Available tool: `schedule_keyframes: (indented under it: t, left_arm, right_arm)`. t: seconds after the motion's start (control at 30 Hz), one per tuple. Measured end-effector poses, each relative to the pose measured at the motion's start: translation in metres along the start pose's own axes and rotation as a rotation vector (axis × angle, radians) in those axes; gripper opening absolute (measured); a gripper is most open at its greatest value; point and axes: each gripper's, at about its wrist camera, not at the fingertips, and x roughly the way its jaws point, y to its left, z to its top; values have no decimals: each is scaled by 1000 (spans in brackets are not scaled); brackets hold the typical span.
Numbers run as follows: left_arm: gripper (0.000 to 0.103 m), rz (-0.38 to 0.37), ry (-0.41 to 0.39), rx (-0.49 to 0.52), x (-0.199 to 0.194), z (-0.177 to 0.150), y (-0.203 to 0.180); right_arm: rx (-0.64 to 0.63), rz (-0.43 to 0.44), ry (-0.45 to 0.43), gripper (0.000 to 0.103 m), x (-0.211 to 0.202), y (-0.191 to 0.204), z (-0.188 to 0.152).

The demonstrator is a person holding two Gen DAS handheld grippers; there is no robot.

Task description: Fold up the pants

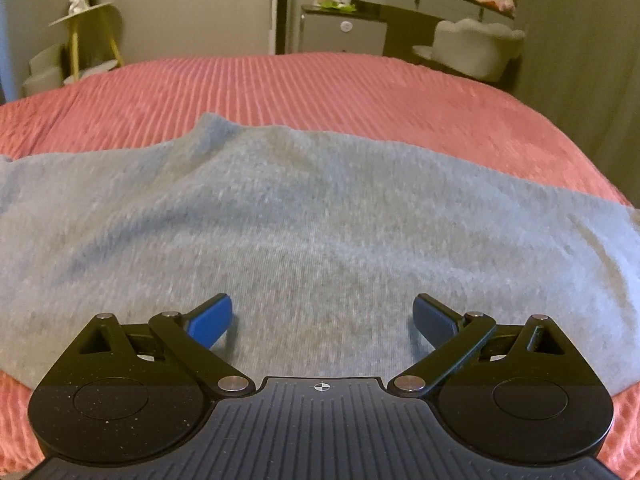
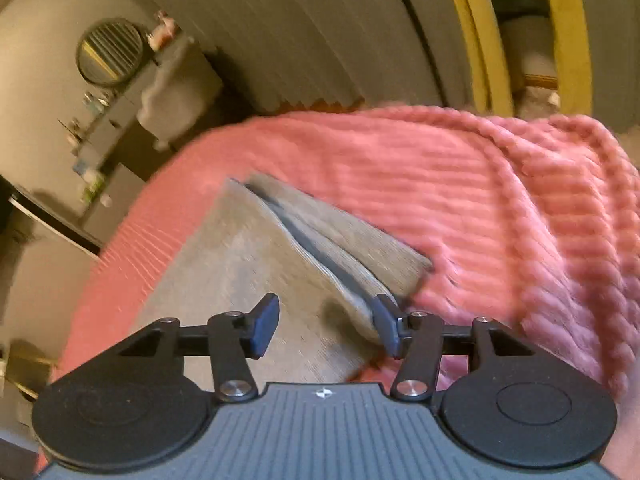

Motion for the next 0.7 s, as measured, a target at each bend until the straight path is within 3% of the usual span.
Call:
schedule_keyframes:
  t: [0.23, 0.37, 0.57, 0.7]
  left_arm:
    - [100, -3, 13, -5, 0, 0, 1]
    - [100, 4, 34, 2, 4, 0, 0]
    - [100, 2, 46, 4, 5, 0, 0]
    - [100, 6, 70, 7, 9, -1, -2]
  right_arm:
    - [-3, -58, 0, 52, -15, -4, 0]
    - [70, -3, 121, 52, 2, -16, -8]
    - [60, 75, 32, 48, 6, -17, -21]
    - [88, 107, -10, 32, 10, -28, -25]
